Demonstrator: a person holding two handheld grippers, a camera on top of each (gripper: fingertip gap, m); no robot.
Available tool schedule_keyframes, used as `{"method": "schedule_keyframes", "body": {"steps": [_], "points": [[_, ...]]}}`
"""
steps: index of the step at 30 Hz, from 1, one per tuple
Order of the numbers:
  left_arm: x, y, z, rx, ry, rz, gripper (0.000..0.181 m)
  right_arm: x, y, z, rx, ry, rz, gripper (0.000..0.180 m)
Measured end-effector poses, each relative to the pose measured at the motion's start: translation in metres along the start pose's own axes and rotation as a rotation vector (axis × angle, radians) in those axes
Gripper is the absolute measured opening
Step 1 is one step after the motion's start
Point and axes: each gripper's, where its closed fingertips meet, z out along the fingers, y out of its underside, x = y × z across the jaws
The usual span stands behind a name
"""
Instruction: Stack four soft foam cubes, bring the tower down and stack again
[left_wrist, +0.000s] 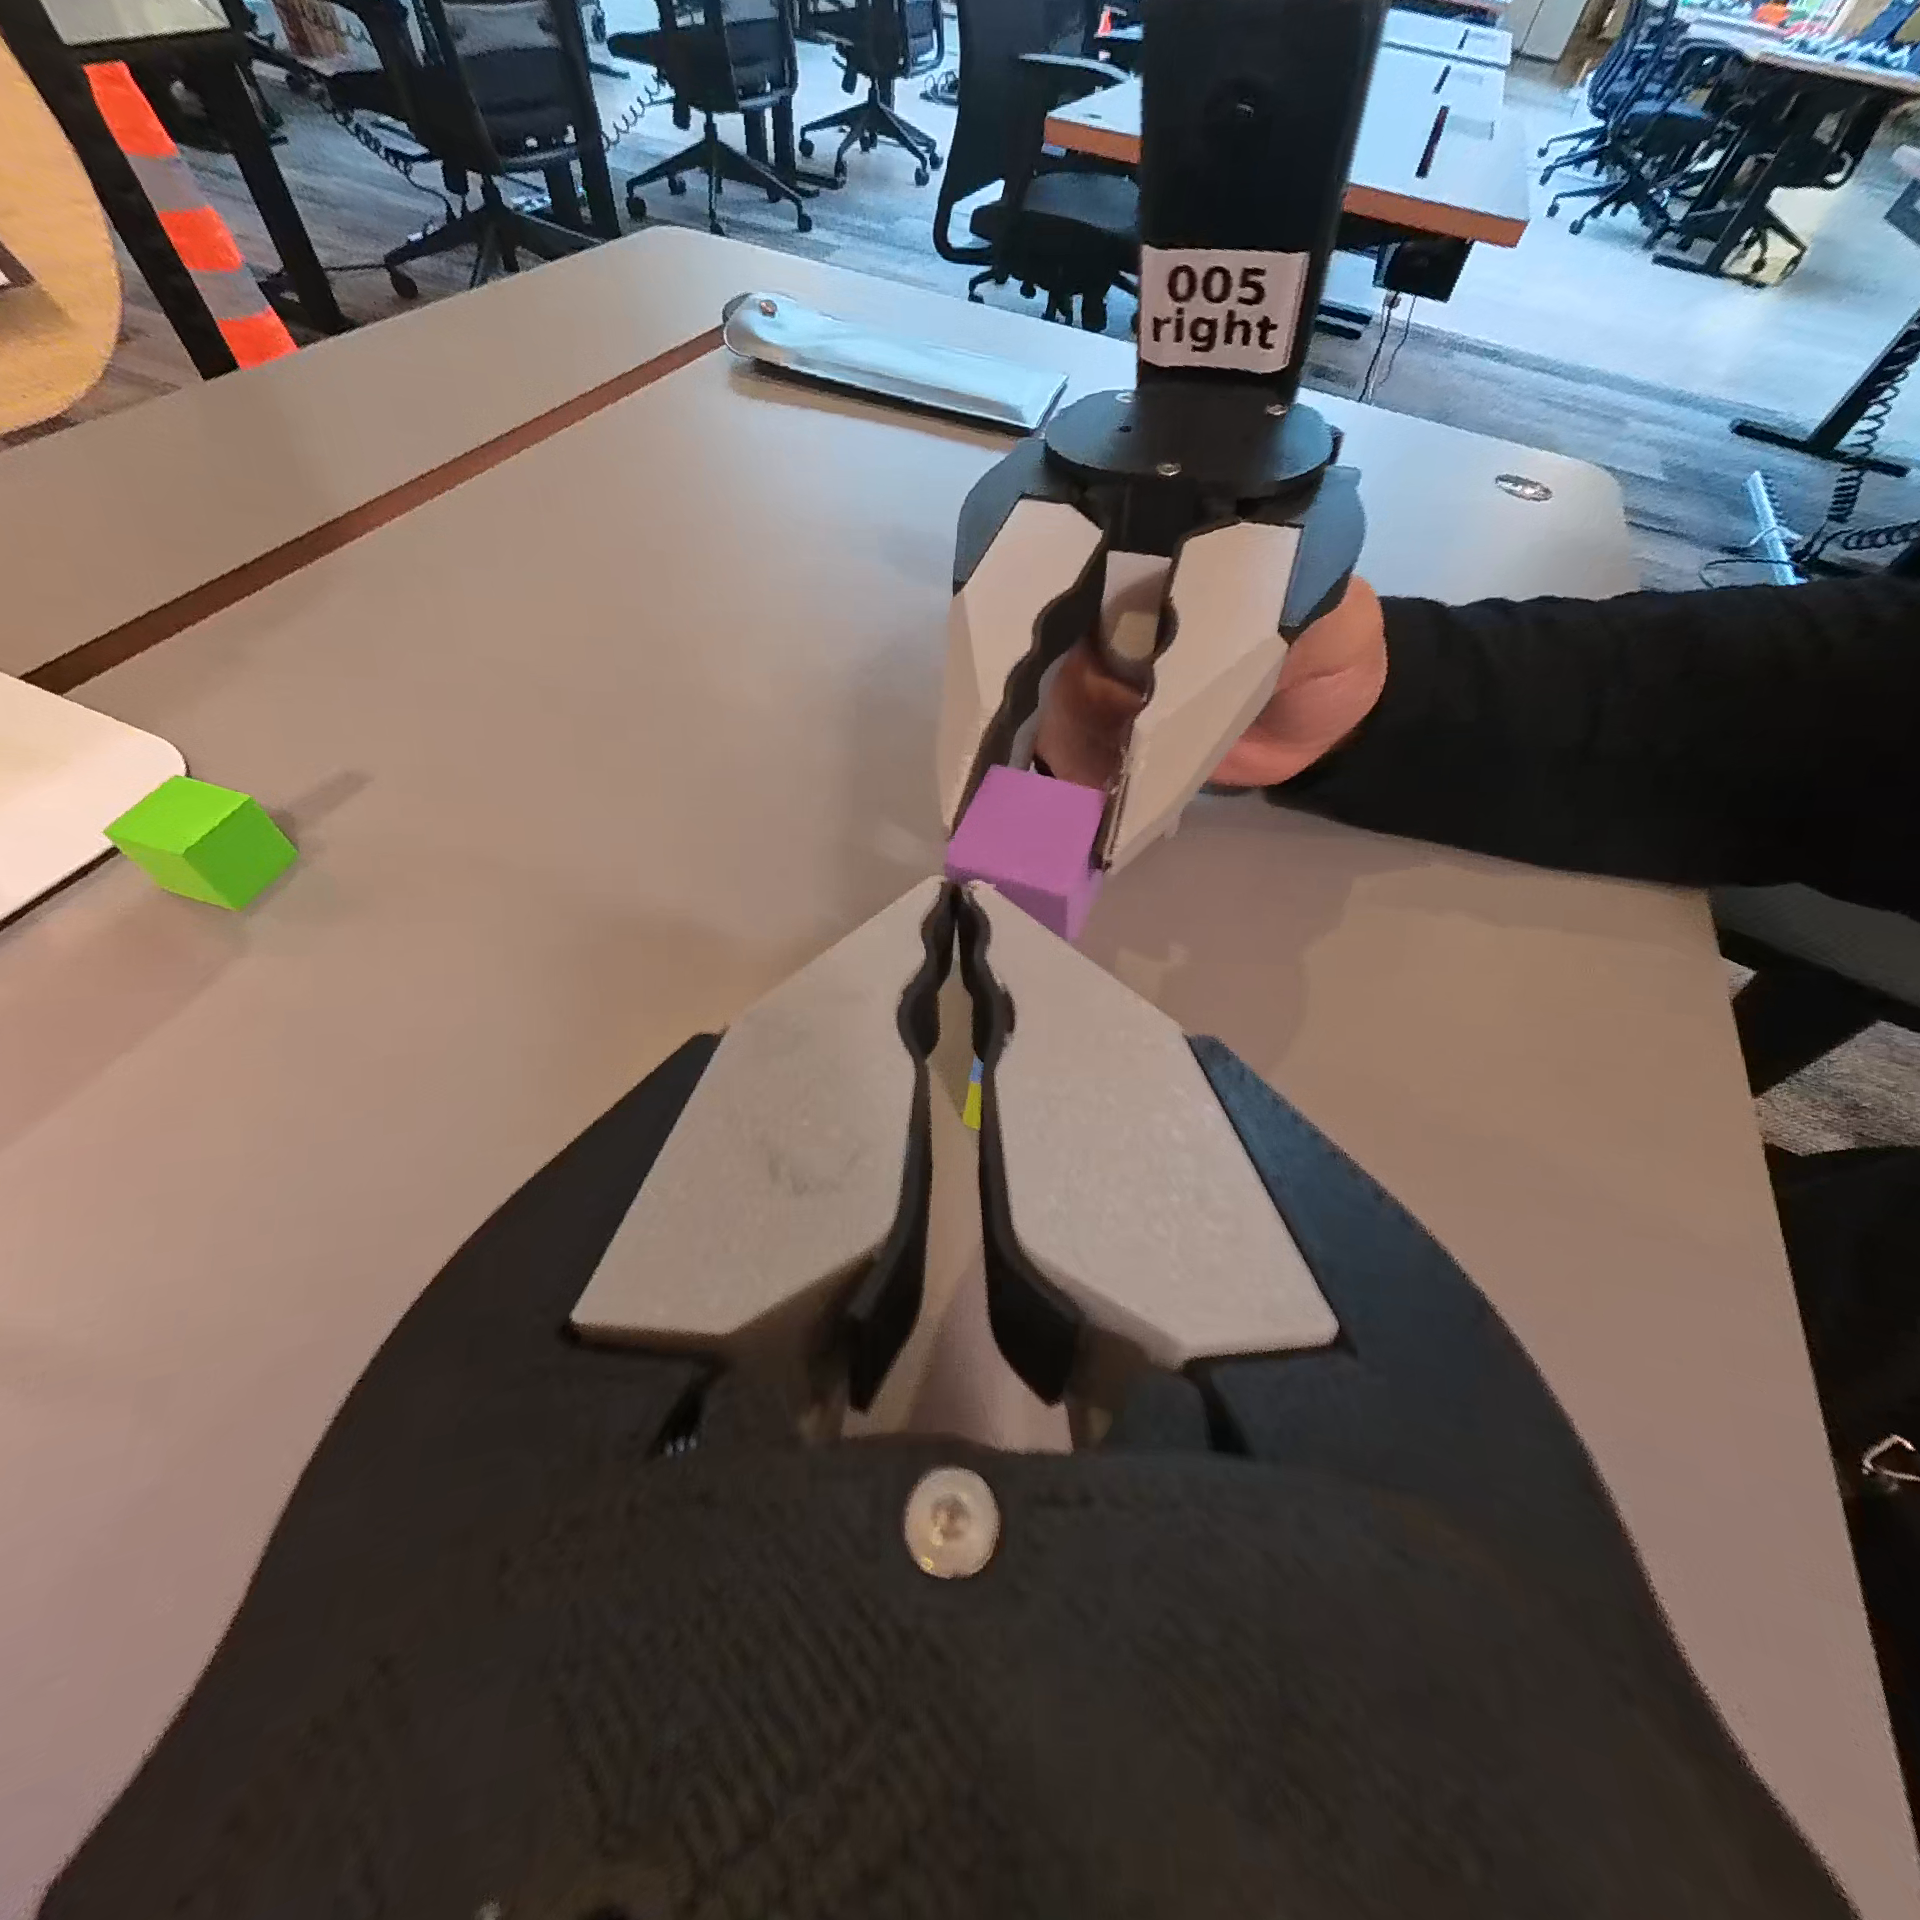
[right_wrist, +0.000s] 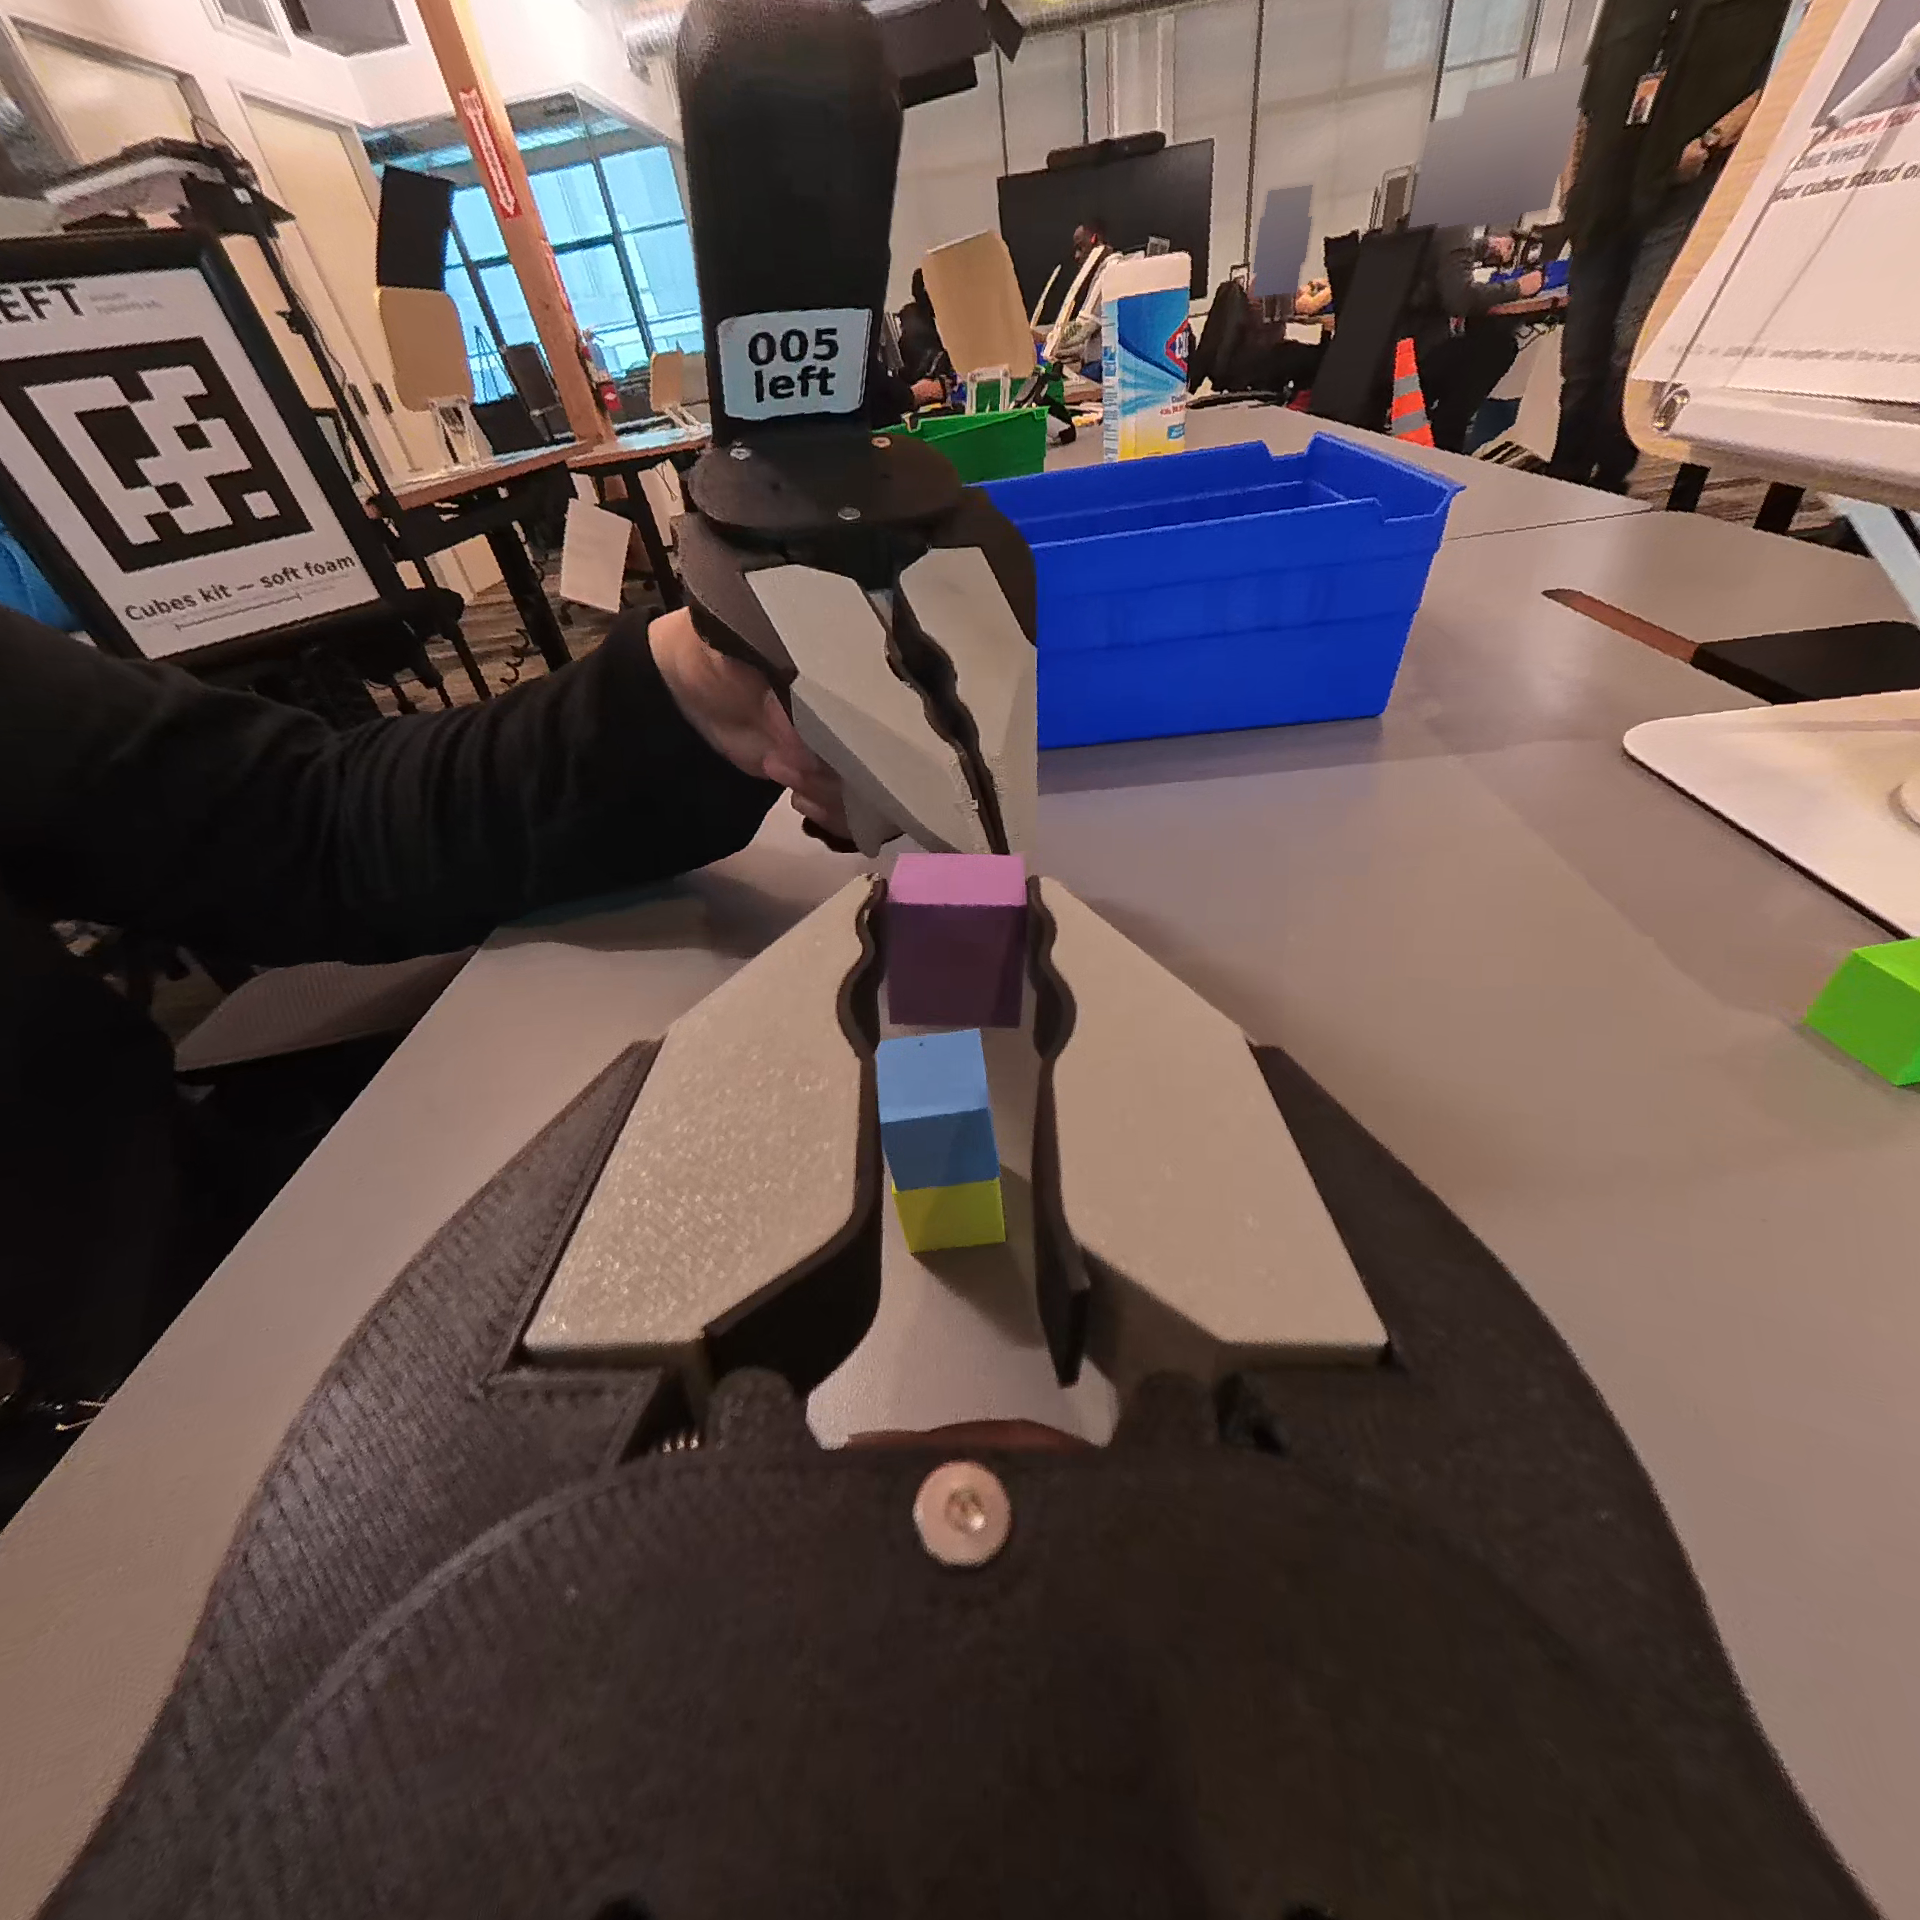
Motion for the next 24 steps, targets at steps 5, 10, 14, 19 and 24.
{"method": "schedule_keyframes", "body": {"steps": [5, 10, 14, 19, 24], "points": [[0.001, 0.001, 0.000, -0.013, -0.005, 0.008, 0.000, -0.001, 0.002, 0.000, -0.018, 0.002, -0.010, 0.024], [0.001, -0.001, 0.000, 0.000, -0.007, 0.004, 0.000, -0.001, 0.004, -0.001, -0.037, 0.010, -0.027, 0.024], [0.000, 0.001, 0.000, -0.007, -0.011, 0.000, 0.000, 0.000, 0.007, 0.000, -0.054, 0.012, -0.024, 0.024], [-0.001, 0.002, 0.000, -0.012, -0.016, 0.001, 0.000, 0.002, 0.013, 0.001, -0.088, 0.024, -0.025, 0.024], [0.001, 0.000, -0.001, -0.004, -0.003, -0.005, 0.000, 0.001, 0.013, 0.002, -0.098, 0.025, -0.029, 0.023]]}}
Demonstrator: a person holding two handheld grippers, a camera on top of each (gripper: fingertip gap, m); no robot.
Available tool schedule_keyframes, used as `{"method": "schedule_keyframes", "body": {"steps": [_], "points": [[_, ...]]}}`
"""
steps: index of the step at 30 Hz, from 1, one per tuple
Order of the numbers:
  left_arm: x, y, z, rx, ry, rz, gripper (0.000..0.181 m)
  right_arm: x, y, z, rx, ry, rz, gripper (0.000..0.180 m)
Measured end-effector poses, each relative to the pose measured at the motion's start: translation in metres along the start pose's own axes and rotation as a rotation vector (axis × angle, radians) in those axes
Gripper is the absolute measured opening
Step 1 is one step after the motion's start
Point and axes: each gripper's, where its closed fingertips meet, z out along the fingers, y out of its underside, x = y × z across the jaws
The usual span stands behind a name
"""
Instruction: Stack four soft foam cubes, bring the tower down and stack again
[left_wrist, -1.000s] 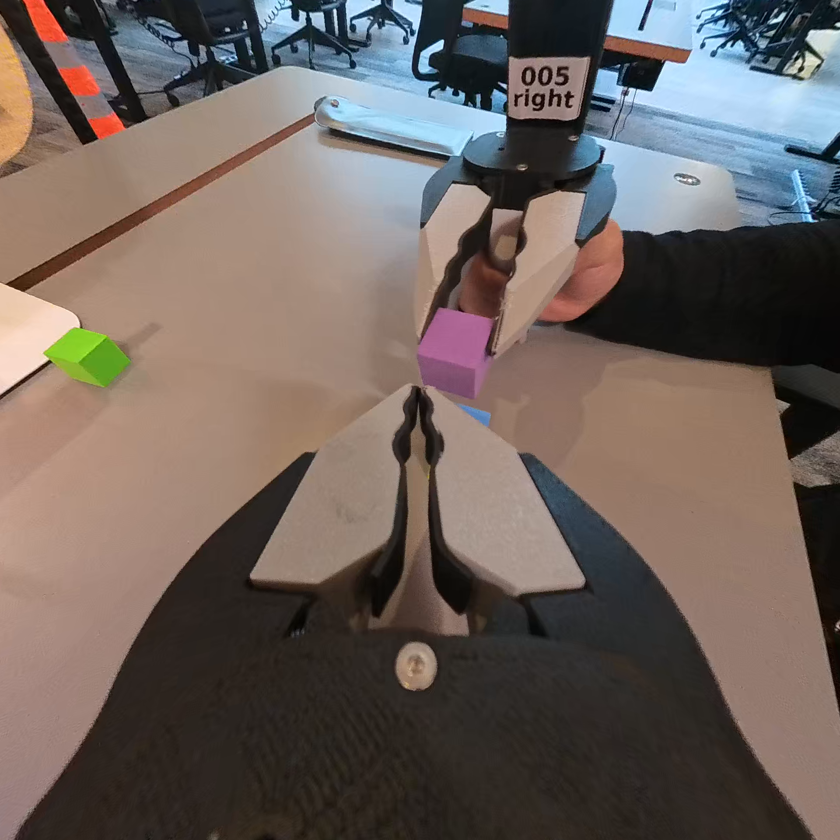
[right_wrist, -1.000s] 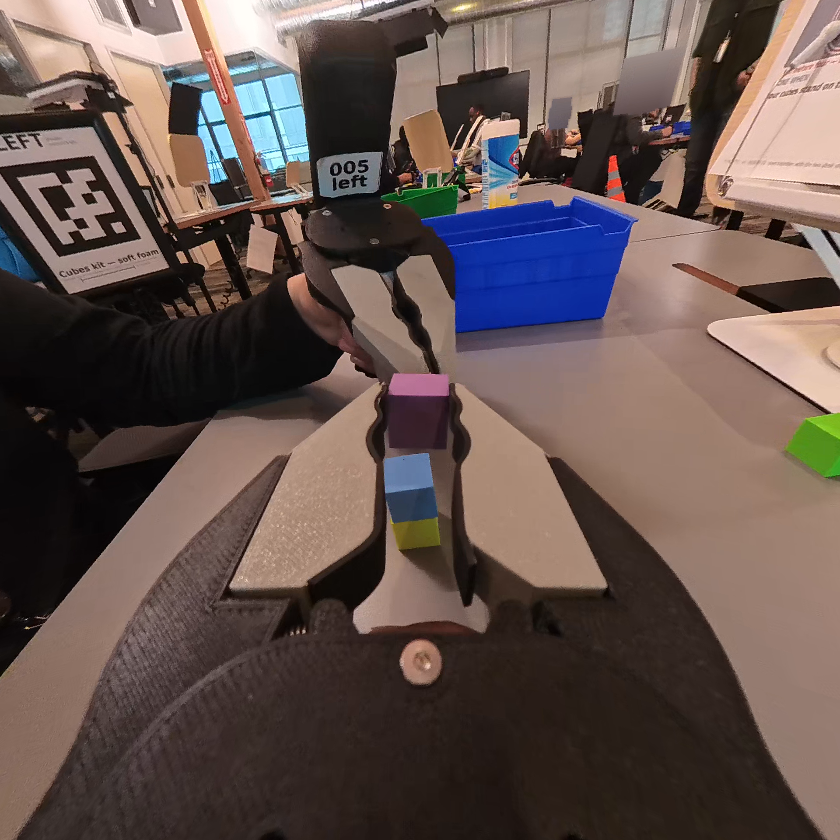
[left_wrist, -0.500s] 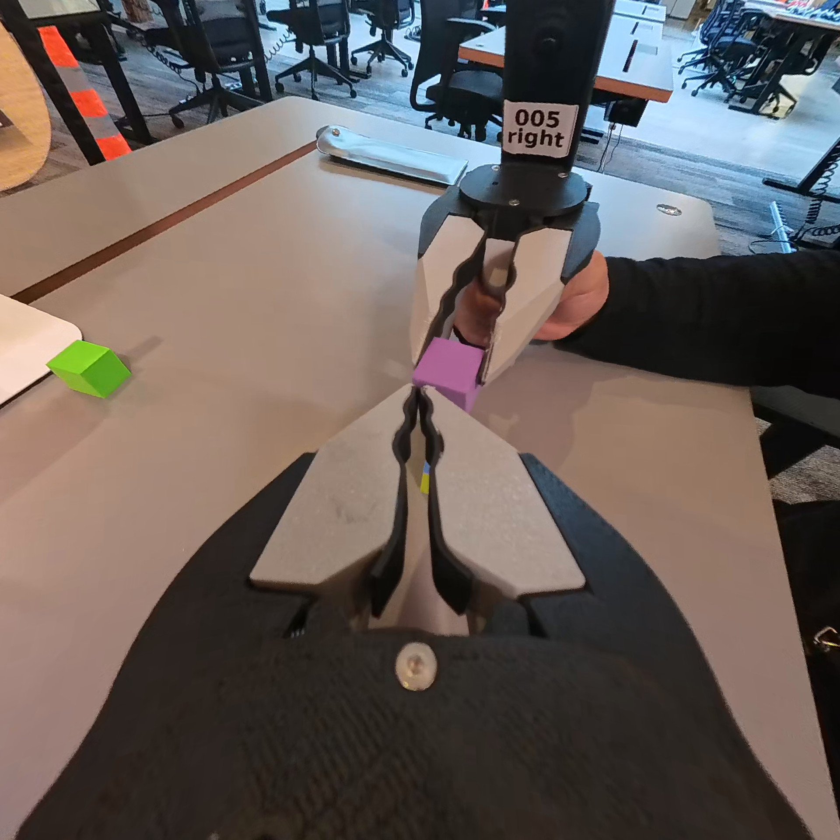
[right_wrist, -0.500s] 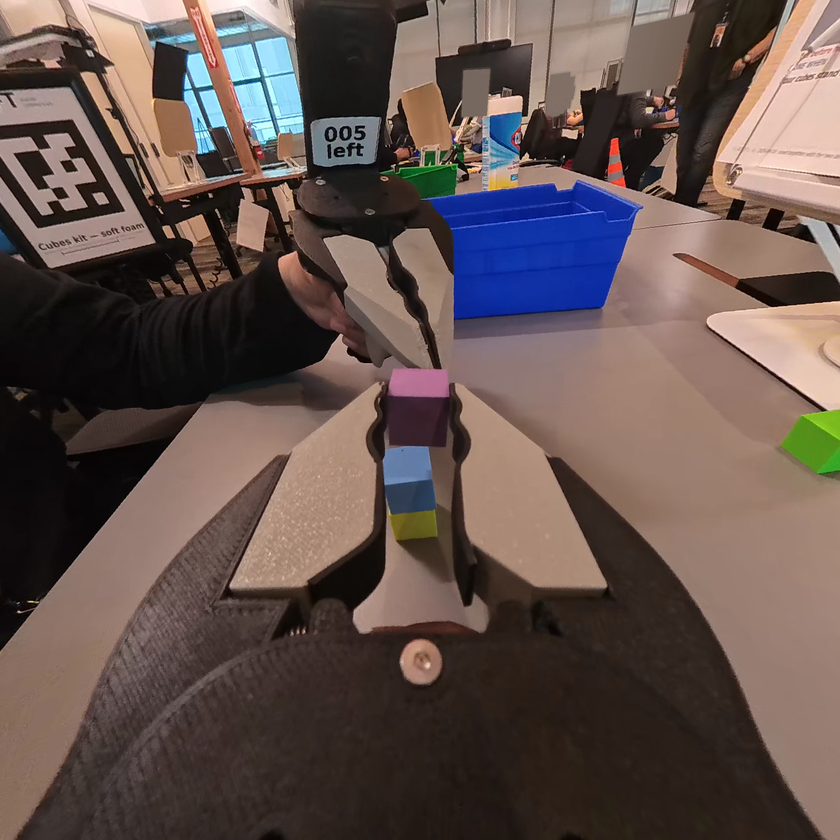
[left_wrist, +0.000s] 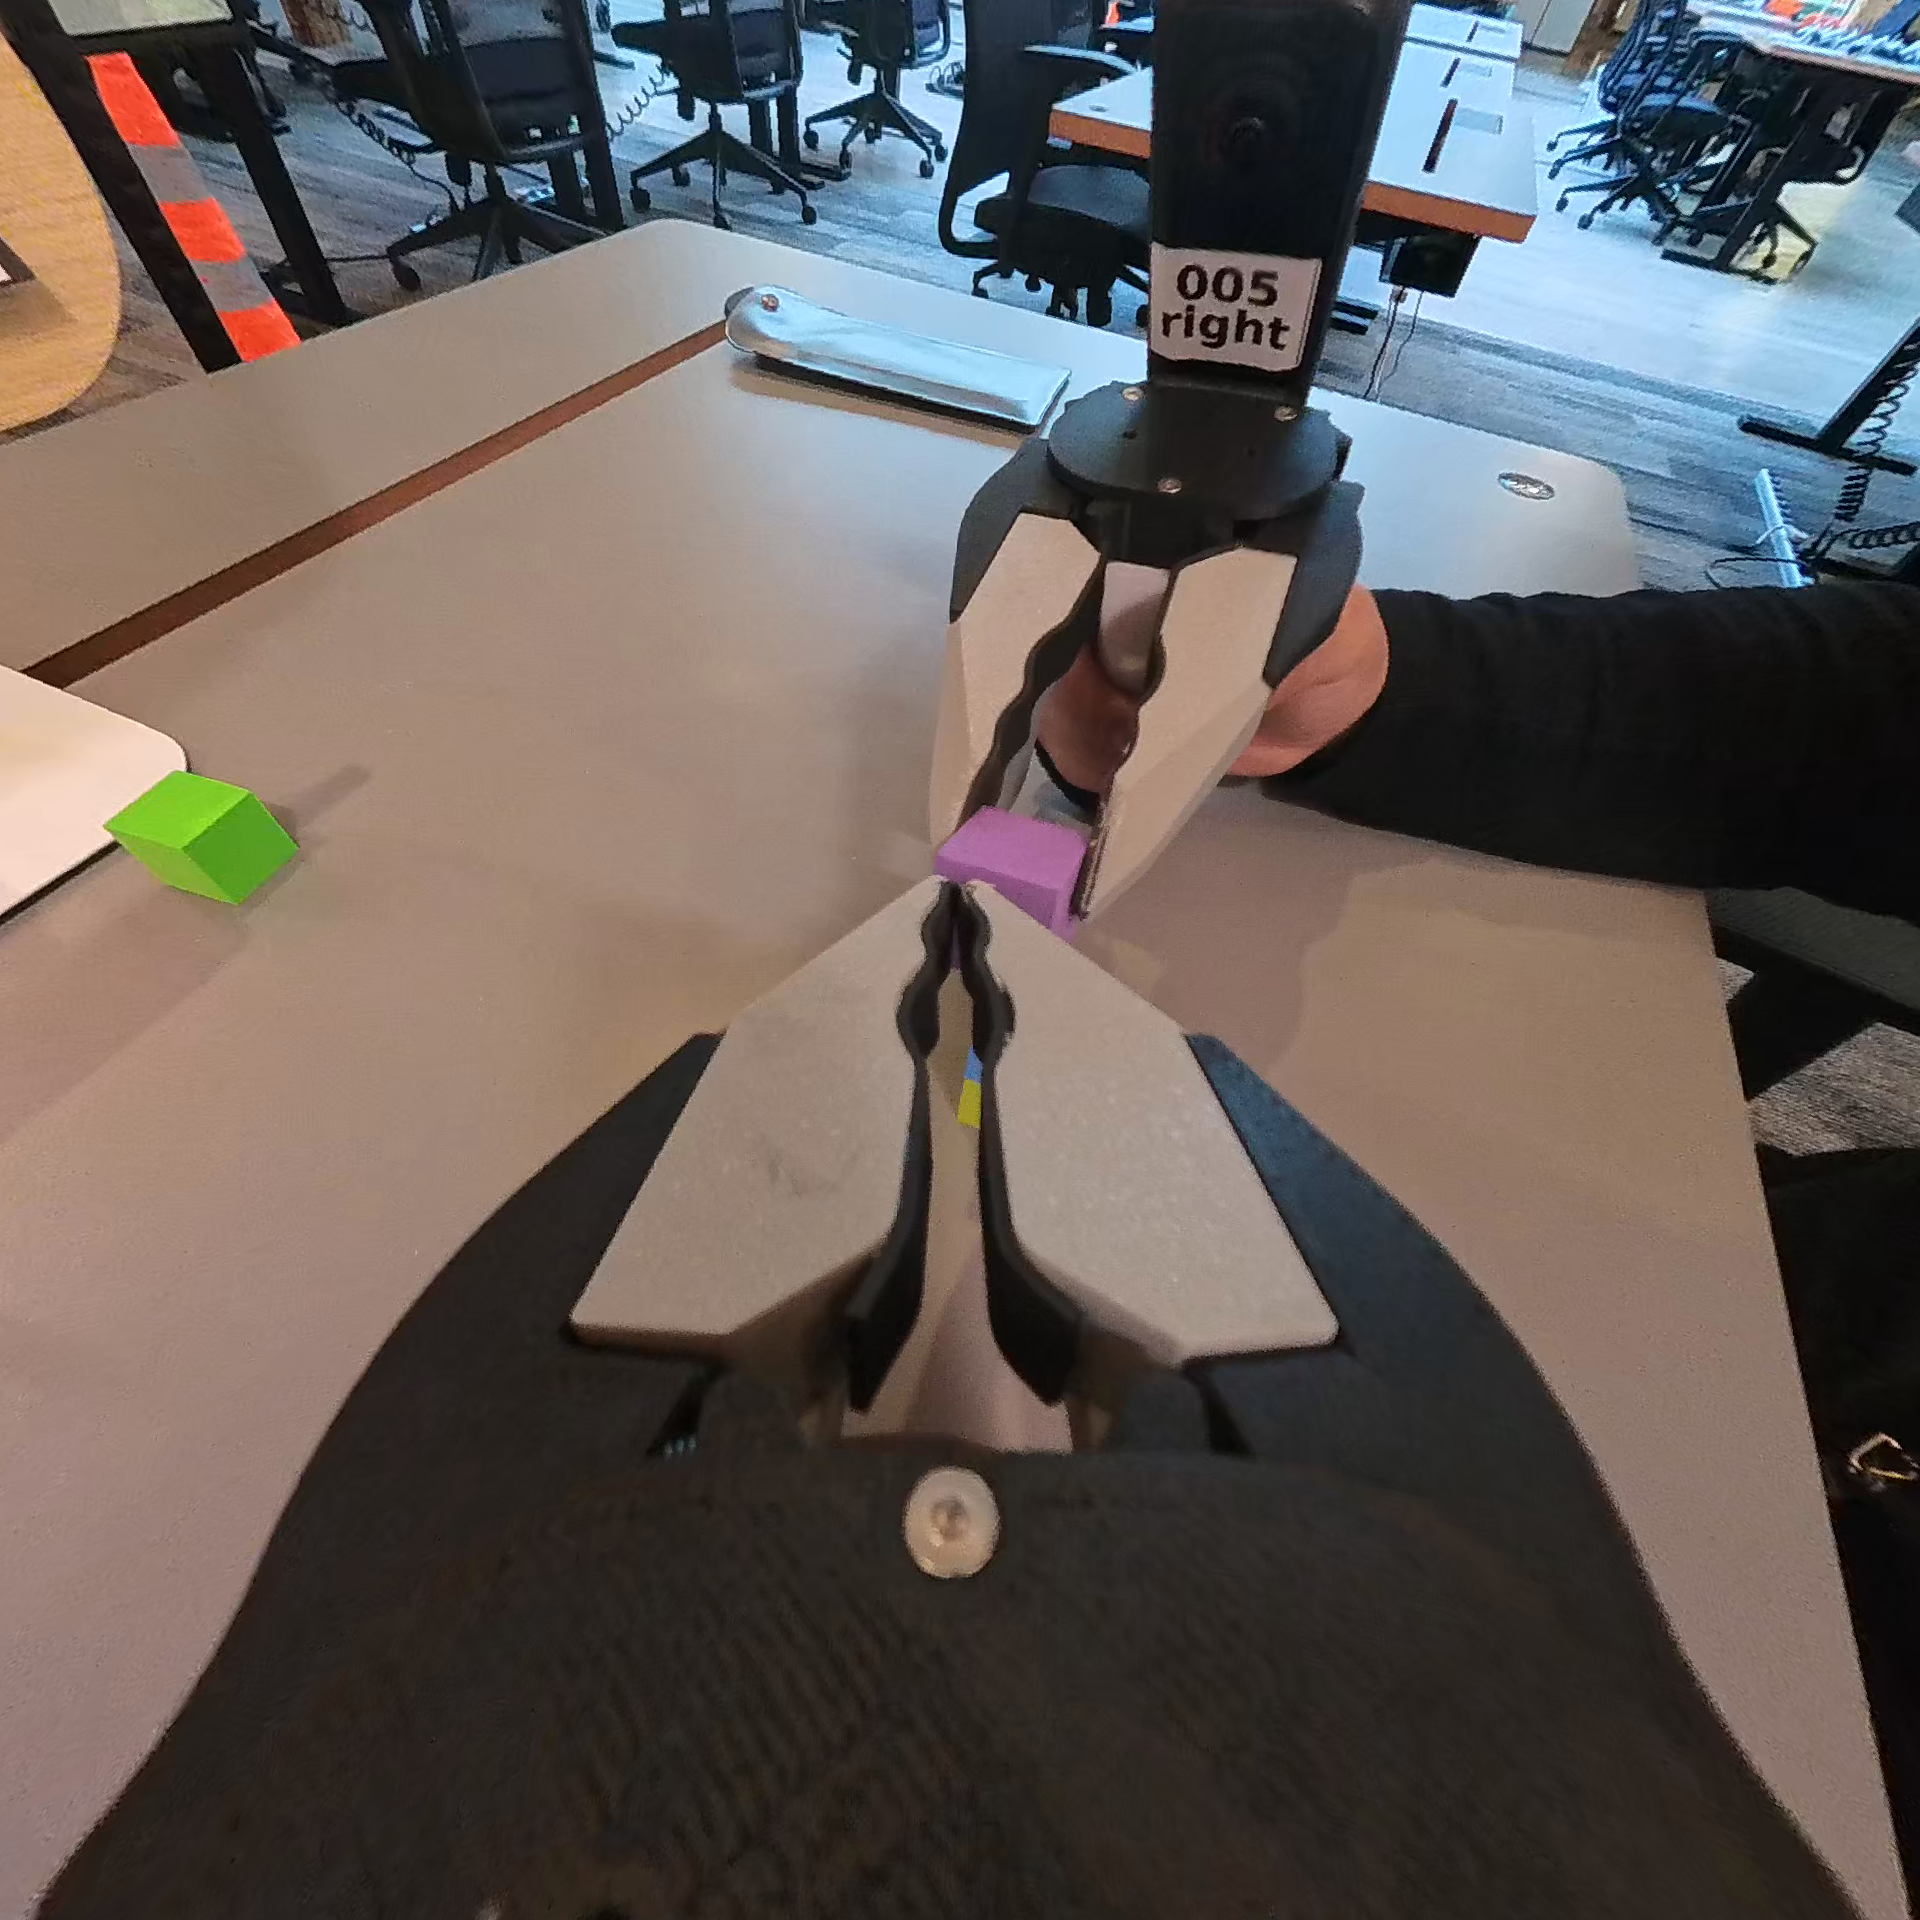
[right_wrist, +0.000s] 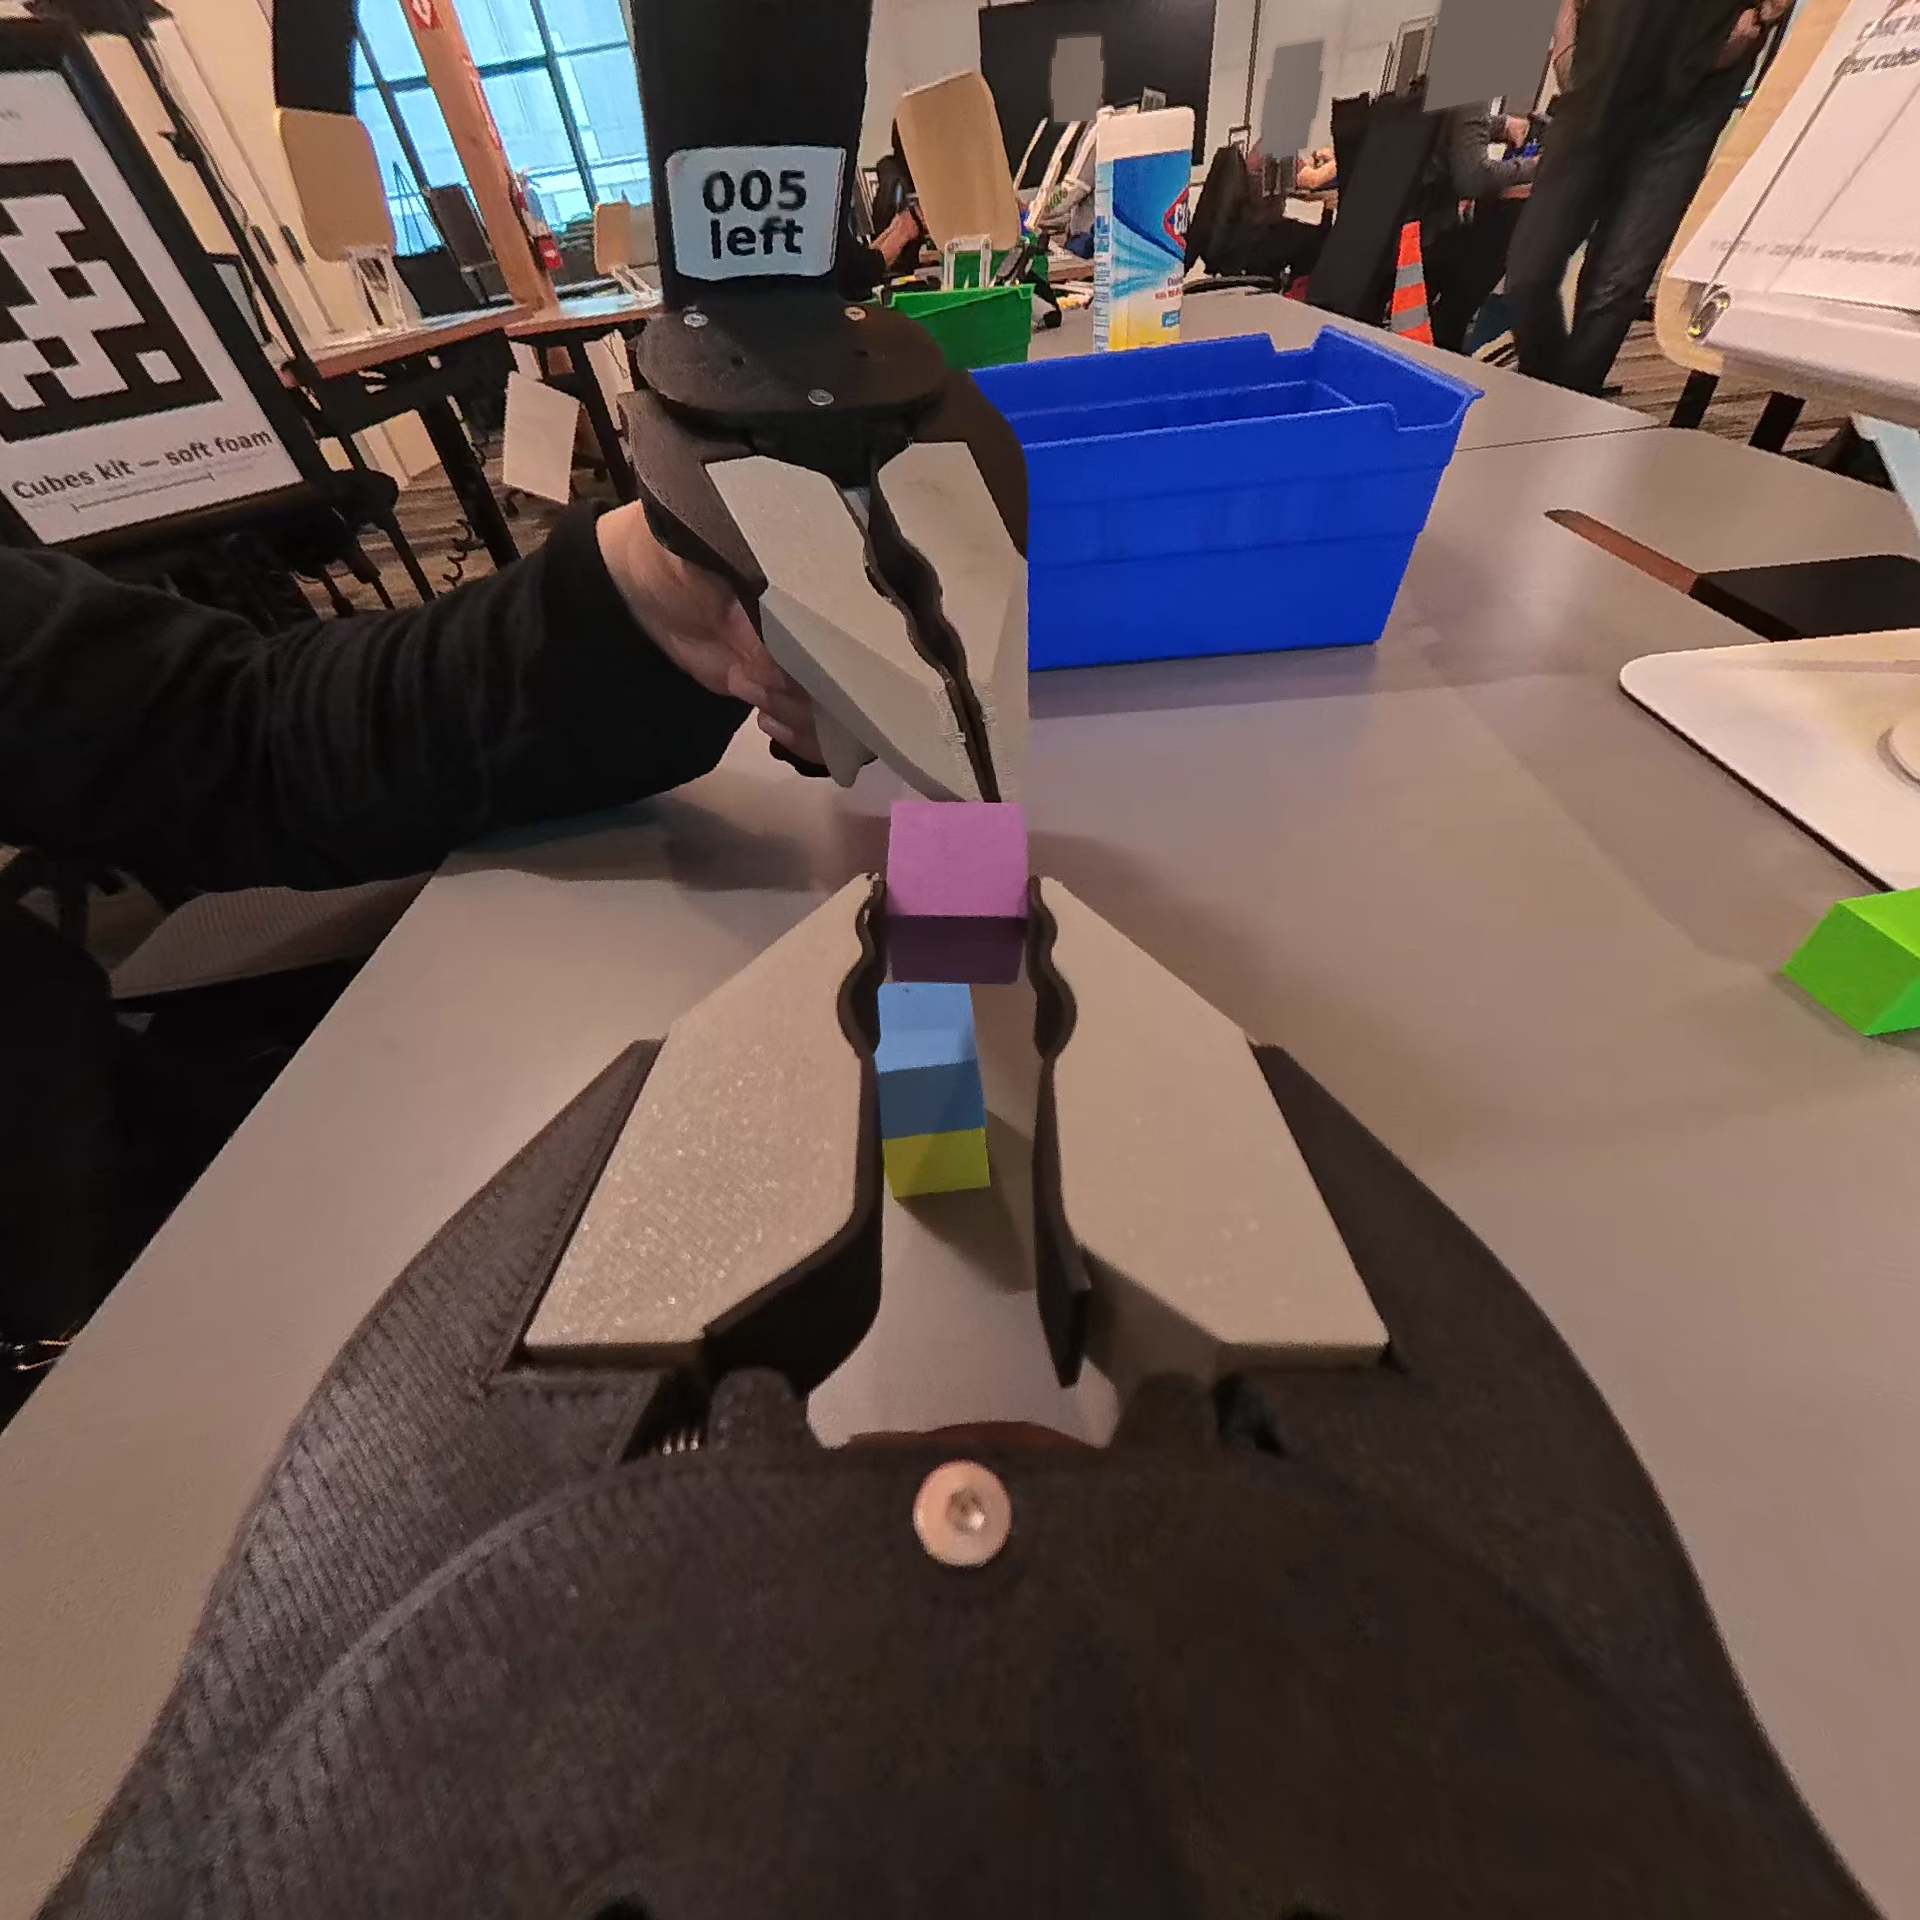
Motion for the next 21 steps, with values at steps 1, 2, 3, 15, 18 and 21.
{"method": "schedule_keyframes", "body": {"steps": [1, 2, 3, 15, 18, 21], "points": [[0.000, 0.000, 0.000, -0.001, 0.004, -0.004, 0.000, 0.000, -0.001, 0.000, 0.002, -0.002, 0.002, 0.023], [0.001, 0.001, 0.000, -0.004, 0.007, -0.006, 0.000, 0.000, -0.001, -0.001, 0.002, -0.003, 0.003, 0.023], [0.001, 0.002, 0.001, -0.010, 0.010, -0.005, 0.000, 0.000, -0.001, -0.001, 0.003, -0.004, 0.003, 0.023], [-0.008, 0.002, -0.005, -0.014, -0.020, -0.012, 0.000, -0.009, 0.004, -0.001, -0.047, -0.048, -0.031, 0.023], [-0.022, 0.000, -0.011, 0.019, -0.061, -0.081, 0.000, -0.010, 0.010, 0.001, -0.095, -0.050, -0.062, 0.023], [-0.036, 0.002, -0.012, 0.032, -0.110, -0.125, 0.000, -0.010, 0.010, 0.003, -0.097, -0.089, -0.054, 0.023]]}}
